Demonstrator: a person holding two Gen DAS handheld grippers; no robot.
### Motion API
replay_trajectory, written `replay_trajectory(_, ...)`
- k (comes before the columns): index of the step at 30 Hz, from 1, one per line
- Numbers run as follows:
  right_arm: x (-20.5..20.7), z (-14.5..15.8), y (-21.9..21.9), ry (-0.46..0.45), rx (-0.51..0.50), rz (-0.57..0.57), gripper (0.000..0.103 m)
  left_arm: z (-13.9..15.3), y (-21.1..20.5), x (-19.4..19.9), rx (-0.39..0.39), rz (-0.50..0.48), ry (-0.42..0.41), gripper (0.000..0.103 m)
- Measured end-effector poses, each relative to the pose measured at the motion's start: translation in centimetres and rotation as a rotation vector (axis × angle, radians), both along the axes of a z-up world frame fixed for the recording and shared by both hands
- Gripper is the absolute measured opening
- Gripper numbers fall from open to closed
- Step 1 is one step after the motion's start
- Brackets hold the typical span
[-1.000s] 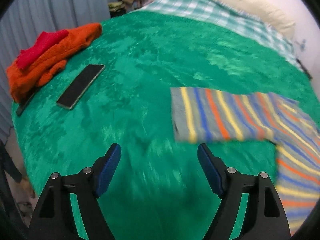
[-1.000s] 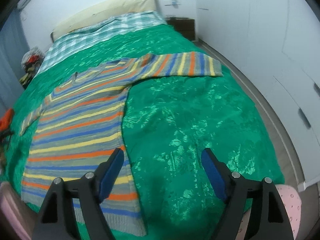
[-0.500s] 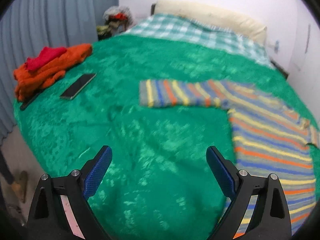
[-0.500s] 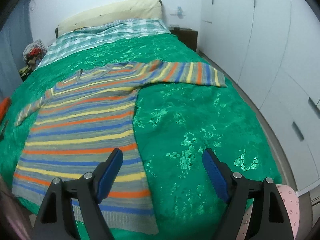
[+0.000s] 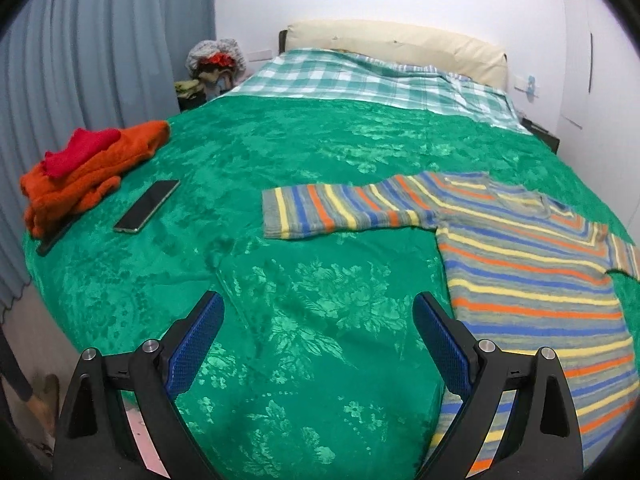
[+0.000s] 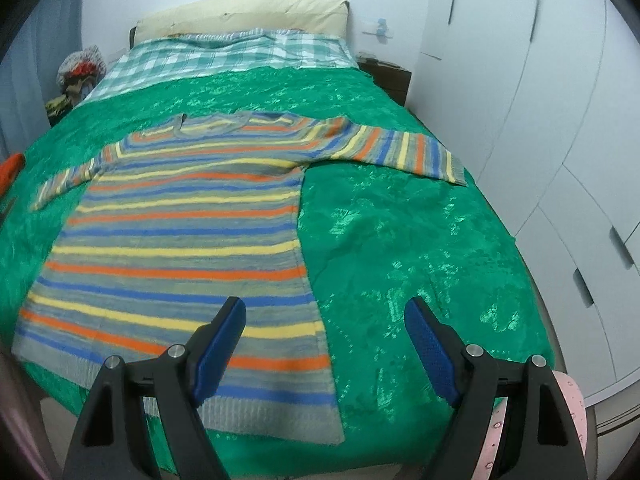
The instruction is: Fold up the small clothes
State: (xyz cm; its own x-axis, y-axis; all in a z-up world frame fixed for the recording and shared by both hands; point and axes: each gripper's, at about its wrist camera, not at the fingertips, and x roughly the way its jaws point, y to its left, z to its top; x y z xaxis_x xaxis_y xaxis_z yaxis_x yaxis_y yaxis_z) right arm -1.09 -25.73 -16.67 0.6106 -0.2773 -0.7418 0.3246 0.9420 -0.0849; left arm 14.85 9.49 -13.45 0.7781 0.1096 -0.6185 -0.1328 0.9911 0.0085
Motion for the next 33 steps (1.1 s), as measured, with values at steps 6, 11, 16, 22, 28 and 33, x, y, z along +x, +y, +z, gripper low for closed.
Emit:
replay_trajectory(6, 0.1, -0.2, 1.2, 0.022, -0.03, 0.018, 0.081, 0.4, 1.3, 0.0, -0.034, 0.02, -0.012, 0.096)
replay_trajectory(11, 0.3, -0.1, 2.5, 0.035, -0.044, 0.042, 0.081, 0.3, 2.3, 0.1, -0.073, 0.034, -0.005, 0.096)
replay_trajectory(16, 0.8, -0.2, 4.0, 0.047, -0.052, 0.077, 0.081, 0.2, 3.0, 0.4, -0.101, 0.044, 0.006, 0.096)
replay_trajectory(22, 1.3, -0.9, 5.3, 0.075, -0.056, 0.112, 0.081, 0.1, 3.5, 0.5, -0.124, 0.046, 0.014, 0.096)
replay_trajectory(28, 1.5, -1.0, 5.8, 0.085, -0.051, 0.112, 0.081, 0.1, 4.1, 0.5, -0.148, 0.05, 0.016, 0.096)
replay_trajectory(33, 1.6, -1.1, 5.5, 0.1, -0.03, 0.084, 0.081, 0.2, 4.7, 0.6, -0.177, 0.058, 0.02, 0.096)
